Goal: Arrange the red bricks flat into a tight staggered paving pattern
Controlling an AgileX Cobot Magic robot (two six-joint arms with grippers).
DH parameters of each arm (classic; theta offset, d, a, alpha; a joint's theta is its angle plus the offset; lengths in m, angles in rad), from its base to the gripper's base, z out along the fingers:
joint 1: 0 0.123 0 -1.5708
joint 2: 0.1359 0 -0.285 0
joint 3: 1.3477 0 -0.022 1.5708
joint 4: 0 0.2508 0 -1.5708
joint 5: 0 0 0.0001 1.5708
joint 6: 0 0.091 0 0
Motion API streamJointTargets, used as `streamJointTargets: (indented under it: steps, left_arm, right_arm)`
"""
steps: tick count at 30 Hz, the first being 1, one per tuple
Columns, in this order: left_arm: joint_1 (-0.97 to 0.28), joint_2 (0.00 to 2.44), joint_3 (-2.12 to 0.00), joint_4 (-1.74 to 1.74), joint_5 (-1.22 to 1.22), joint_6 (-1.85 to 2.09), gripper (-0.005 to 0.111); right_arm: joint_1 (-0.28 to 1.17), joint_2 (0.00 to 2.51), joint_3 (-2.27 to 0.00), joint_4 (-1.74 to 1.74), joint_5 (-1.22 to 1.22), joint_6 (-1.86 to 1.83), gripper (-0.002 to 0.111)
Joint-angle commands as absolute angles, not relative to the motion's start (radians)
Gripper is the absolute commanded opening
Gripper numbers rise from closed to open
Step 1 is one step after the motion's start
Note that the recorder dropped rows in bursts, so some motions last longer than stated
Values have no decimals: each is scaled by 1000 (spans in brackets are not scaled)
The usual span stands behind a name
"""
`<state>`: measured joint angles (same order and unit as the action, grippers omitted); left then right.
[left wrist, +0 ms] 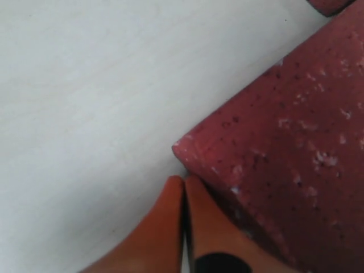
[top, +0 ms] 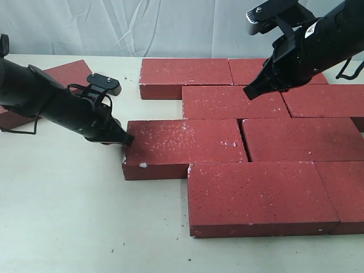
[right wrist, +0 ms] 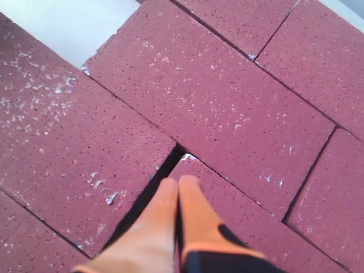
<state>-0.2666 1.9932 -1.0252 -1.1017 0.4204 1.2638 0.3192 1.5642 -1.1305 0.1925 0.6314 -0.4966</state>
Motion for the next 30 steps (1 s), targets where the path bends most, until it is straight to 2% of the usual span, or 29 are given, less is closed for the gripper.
streamJointTargets:
  steps: [1, 19, 30]
  left_arm:
    - [-289, 1995, -1029, -1118, 401, 1265, 0]
    - [-323, 2004, -1050, -1129, 407, 1267, 0]
    - [-291, 2004, -1050, -979, 414, 1195, 0]
  right_arm:
    - [313, 1563, -1128, 196, 618, -500, -1]
    - [313, 1563, -1128, 211, 606, -500, -1]
    - [313, 1563, -1128, 211, 607, -498, -1]
